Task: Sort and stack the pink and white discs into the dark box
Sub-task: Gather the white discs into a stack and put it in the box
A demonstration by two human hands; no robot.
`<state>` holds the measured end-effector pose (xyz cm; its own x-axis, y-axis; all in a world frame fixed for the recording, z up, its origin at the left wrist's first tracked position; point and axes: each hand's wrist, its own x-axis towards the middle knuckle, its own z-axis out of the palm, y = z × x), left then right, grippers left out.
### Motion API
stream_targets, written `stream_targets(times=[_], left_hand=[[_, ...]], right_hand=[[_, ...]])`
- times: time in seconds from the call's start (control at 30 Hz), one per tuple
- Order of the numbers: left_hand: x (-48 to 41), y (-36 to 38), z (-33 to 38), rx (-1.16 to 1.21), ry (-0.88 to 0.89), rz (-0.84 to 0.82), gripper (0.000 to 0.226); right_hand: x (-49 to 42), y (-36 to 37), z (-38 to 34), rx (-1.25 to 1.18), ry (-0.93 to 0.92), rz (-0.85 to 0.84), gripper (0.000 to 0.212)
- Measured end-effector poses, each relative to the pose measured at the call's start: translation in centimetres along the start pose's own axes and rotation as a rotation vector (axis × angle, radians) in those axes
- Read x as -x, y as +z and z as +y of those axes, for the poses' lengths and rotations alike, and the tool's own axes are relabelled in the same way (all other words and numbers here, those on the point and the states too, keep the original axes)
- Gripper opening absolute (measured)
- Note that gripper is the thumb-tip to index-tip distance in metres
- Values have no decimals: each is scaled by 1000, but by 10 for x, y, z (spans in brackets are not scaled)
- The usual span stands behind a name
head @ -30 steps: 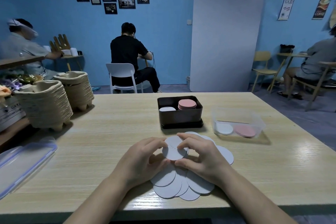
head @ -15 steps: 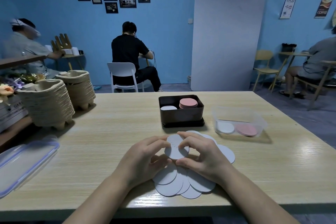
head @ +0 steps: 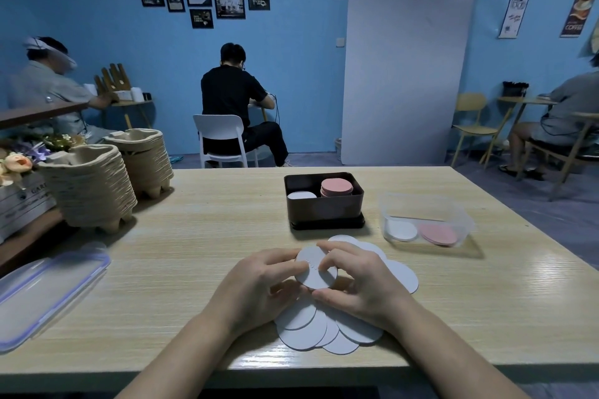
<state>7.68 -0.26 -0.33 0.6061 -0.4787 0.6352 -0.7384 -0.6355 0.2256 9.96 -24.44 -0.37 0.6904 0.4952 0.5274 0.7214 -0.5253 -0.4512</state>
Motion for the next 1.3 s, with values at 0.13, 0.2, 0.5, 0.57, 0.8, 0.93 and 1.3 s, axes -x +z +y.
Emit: stream_targets(times=[0.13, 0.2, 0.5, 0.57, 0.8, 0.93, 1.3], left_hand=[[2, -1, -2, -17, -52, -44, 26], [3, -3, 0, -35, -92, -62, 30], [11, -18, 1, -4, -129, -141, 28], [12, -22, 1, -1, -107, -196, 35], [9, -22, 0, 54, -127, -284, 56], [12, -20, -1, 9, -198, -233, 50], [12, -17, 1, -281, -204, 57, 50]], right_hand=[[1, -1, -2, 11, -3, 17, 32], [1, -2, -1, 8, 14, 28, 33], [2, -5, 2, -17, 53, 41, 37], [2, -6, 2, -18, 60, 50, 38], [3, -6, 5, -31, 92, 63, 36], [3, -5, 5, -14, 103, 70, 34], [2, -1, 7, 57, 85, 21, 35]])
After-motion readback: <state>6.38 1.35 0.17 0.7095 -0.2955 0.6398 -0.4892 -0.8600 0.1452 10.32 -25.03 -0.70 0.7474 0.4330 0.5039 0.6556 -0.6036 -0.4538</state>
